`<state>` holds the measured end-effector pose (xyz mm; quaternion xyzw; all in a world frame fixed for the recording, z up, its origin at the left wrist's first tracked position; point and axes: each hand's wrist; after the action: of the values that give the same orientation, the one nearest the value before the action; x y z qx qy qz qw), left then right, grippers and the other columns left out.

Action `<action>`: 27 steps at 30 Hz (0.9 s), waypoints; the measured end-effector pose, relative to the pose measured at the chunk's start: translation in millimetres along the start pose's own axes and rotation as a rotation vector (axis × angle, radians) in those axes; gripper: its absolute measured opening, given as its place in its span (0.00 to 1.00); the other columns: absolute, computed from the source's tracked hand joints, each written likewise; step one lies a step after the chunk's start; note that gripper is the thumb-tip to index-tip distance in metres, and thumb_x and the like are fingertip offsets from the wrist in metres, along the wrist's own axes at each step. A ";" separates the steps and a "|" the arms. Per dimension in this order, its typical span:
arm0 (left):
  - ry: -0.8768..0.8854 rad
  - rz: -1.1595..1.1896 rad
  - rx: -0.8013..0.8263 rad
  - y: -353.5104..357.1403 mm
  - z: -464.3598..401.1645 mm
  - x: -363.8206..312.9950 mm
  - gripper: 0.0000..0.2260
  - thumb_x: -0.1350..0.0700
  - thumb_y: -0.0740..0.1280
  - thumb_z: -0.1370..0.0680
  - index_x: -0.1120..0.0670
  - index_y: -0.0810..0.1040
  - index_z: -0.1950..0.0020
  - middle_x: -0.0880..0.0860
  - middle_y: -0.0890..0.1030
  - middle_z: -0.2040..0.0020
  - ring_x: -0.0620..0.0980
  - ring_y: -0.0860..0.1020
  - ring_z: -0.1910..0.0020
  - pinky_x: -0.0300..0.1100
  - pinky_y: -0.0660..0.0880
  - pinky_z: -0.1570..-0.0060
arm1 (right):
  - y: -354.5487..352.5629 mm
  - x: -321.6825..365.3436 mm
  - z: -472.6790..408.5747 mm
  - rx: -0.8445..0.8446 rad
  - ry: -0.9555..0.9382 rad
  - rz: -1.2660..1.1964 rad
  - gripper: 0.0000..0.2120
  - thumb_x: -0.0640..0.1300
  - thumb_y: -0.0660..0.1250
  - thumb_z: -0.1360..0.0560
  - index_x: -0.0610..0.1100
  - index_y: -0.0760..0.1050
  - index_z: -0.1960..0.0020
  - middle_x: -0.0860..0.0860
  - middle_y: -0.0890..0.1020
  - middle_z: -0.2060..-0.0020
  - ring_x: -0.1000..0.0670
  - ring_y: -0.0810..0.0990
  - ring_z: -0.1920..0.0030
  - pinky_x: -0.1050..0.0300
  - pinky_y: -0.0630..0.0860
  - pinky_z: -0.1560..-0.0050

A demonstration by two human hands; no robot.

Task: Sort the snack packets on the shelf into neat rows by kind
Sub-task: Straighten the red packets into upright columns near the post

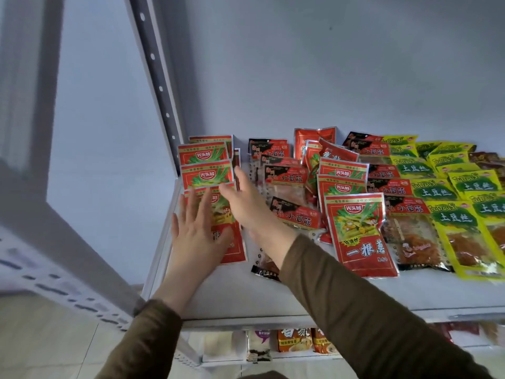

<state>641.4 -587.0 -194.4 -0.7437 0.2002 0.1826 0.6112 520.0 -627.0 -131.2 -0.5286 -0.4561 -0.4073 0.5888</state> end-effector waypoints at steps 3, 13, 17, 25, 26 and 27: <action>-0.179 -0.022 -0.059 -2.8 -19.5 -5.7 0.39 0.30 0.55 0.21 0.43 0.41 0.17 0.54 0.39 0.16 0.56 0.38 0.17 0.58 0.39 0.20 | 2.7 12.2 -37.3 -0.085 0.166 -0.253 0.20 0.45 0.63 0.17 0.45 0.64 0.27 0.47 0.79 0.41 0.50 0.83 0.47 0.54 0.83 0.54; -0.183 -0.077 0.070 -2.6 -41.3 -10.9 0.37 0.30 0.59 0.21 0.39 0.48 0.18 0.54 0.52 0.17 0.60 0.59 0.20 0.62 0.59 0.23 | -1.6 15.1 -109.0 -0.124 0.347 -0.216 0.16 0.46 0.64 0.18 0.34 0.76 0.40 0.39 0.81 0.45 0.42 0.81 0.44 0.43 0.78 0.38; -0.154 -0.122 0.060 -6.6 -31.9 -8.7 0.36 0.30 0.57 0.21 0.39 0.47 0.18 0.53 0.51 0.16 0.59 0.55 0.19 0.63 0.53 0.21 | -3.3 15.8 -103.0 -0.160 0.344 -0.209 0.18 0.44 0.65 0.18 0.35 0.75 0.33 0.38 0.81 0.40 0.37 0.82 0.41 0.38 0.77 0.37; -0.136 -0.172 0.104 -7.5 -16.2 -4.1 0.36 0.30 0.54 0.20 0.40 0.43 0.17 0.54 0.47 0.16 0.58 0.48 0.17 0.62 0.48 0.20 | -2.4 7.1 -96.7 -0.112 0.439 -0.179 0.06 0.37 0.59 0.17 0.39 0.76 0.47 0.39 0.84 0.44 0.42 0.83 0.54 0.46 0.81 0.46; -0.135 -0.176 0.110 -6.6 -16.5 -4.3 0.37 0.30 0.54 0.20 0.40 0.42 0.17 0.54 0.47 0.16 0.58 0.48 0.17 0.62 0.48 0.20 | -3.0 7.5 -98.3 -0.125 0.430 -0.191 0.07 0.37 0.60 0.18 0.38 0.76 0.43 0.38 0.83 0.43 0.41 0.84 0.51 0.44 0.81 0.44; -0.132 -0.179 0.115 -5.8 -16.5 -4.5 0.37 0.29 0.54 0.20 0.40 0.42 0.17 0.53 0.47 0.16 0.58 0.49 0.17 0.62 0.48 0.20 | -2.7 7.2 -102.1 -0.132 0.416 -0.203 0.10 0.37 0.61 0.18 0.37 0.75 0.40 0.37 0.82 0.41 0.40 0.84 0.47 0.42 0.80 0.41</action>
<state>641.0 -601.9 -184.2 -0.7087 0.1026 0.1641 0.6784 530.1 -728.8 -126.2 -0.4220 -0.3482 -0.5935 0.5903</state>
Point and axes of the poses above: each hand's wrist, its own z-axis away from the middle knuckle, its own y-axis out of the palm, x = y × z
